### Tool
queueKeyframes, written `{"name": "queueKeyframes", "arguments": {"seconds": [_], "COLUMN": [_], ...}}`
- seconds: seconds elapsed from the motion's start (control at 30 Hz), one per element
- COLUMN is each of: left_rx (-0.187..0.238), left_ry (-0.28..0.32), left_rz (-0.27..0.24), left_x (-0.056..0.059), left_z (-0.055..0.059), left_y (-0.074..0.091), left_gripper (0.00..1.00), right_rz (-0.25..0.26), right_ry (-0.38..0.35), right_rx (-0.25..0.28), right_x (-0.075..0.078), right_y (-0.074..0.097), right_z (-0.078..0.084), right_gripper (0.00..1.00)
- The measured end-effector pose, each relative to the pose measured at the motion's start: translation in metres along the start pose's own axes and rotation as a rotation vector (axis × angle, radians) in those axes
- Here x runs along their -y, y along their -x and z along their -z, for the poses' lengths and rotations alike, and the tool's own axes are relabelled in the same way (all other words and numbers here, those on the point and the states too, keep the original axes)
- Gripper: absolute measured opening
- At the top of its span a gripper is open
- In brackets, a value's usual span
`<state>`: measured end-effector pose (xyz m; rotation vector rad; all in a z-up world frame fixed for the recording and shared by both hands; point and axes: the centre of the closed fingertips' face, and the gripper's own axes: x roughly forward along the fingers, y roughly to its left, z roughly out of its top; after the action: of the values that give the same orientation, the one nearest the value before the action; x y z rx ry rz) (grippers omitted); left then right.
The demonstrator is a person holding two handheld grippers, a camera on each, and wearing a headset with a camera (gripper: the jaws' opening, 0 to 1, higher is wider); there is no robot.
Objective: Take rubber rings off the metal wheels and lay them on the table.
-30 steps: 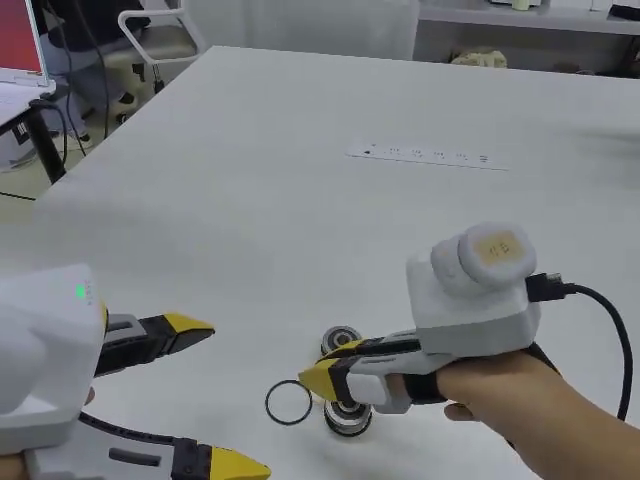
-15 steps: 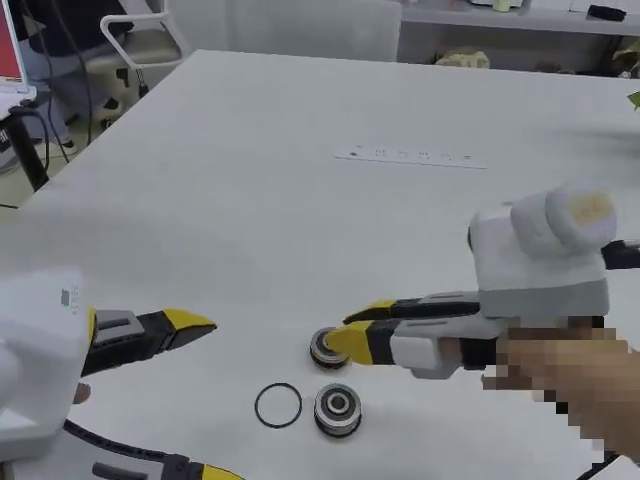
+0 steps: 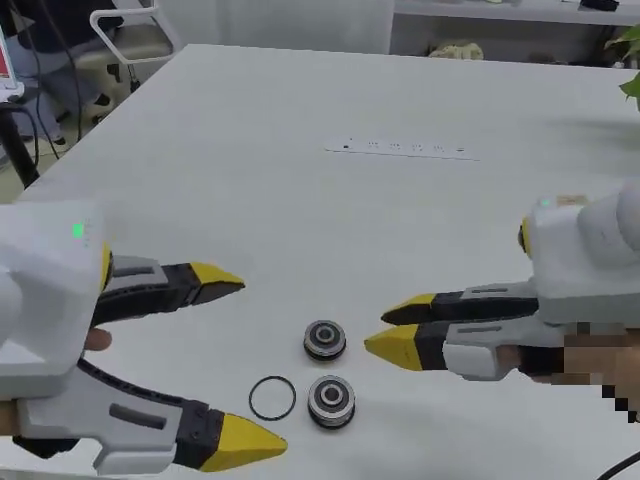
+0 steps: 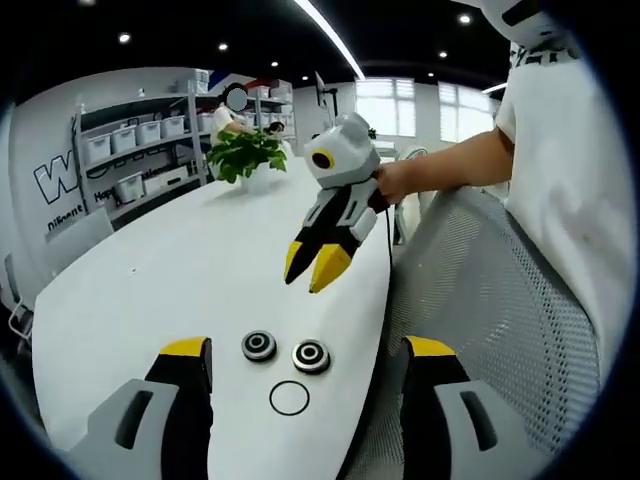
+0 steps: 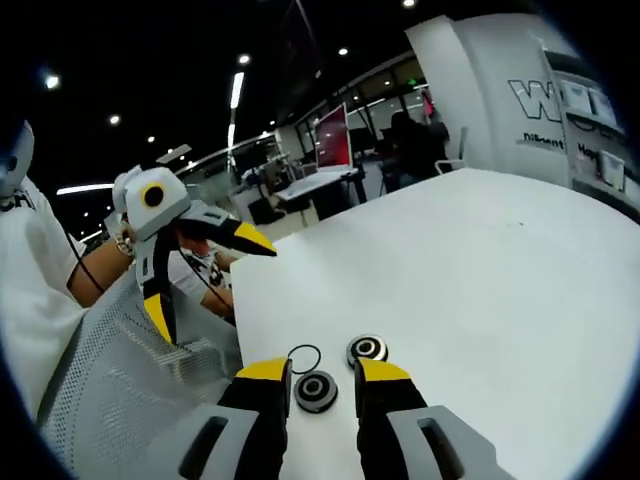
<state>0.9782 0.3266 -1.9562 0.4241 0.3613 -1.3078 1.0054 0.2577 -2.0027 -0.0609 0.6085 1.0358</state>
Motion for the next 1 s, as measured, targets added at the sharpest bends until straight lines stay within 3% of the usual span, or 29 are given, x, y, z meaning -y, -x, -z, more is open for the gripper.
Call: {"name": "queueKeyframes", "arguments": {"seconds": [0.2, 0.37, 0.43, 0.57, 0.77, 0.9, 1.0], "left_rx": [-0.027, -0.055, -0.041, -0.005, 0.033, 0.052, 0.036], "left_ry": [-0.063, -0.094, -0.093, -0.077, -0.036, 0.014, 0.004], "left_rz": [0.023, 0.042, 0.058, 0.093, 0.114, 0.072, 0.048], "left_x": [-0.006, -0.011, -0.010, -0.005, -0.008, -0.018, -0.020], "left_z": [-0.010, -0.013, -0.017, -0.022, -0.019, -0.010, 0.002], "left_y": [-0.010, -0.021, -0.026, -0.036, -0.057, -0.067, -0.071], "left_gripper": [0.70, 0.66, 0.60, 0.59, 0.54, 0.46, 0.43], "right_rz": [-0.019, -0.049, -0.054, -0.045, -0.039, -0.041, -0.038], "right_ry": [0.041, 0.048, 0.050, 0.076, 0.107, 0.126, 0.132], "right_rx": [-0.076, -0.087, -0.092, -0.095, -0.122, -0.144, -0.150], "right_x": [-0.006, -0.010, -0.011, -0.010, -0.012, -0.014, -0.014], "right_y": [-0.010, -0.018, -0.019, -0.022, -0.030, -0.034, -0.037], "right_z": [0.023, 0.034, 0.037, 0.040, 0.049, 0.054, 0.056], "right_gripper": [0.22, 0.25, 0.25, 0.25, 0.25, 0.24, 0.23]}}
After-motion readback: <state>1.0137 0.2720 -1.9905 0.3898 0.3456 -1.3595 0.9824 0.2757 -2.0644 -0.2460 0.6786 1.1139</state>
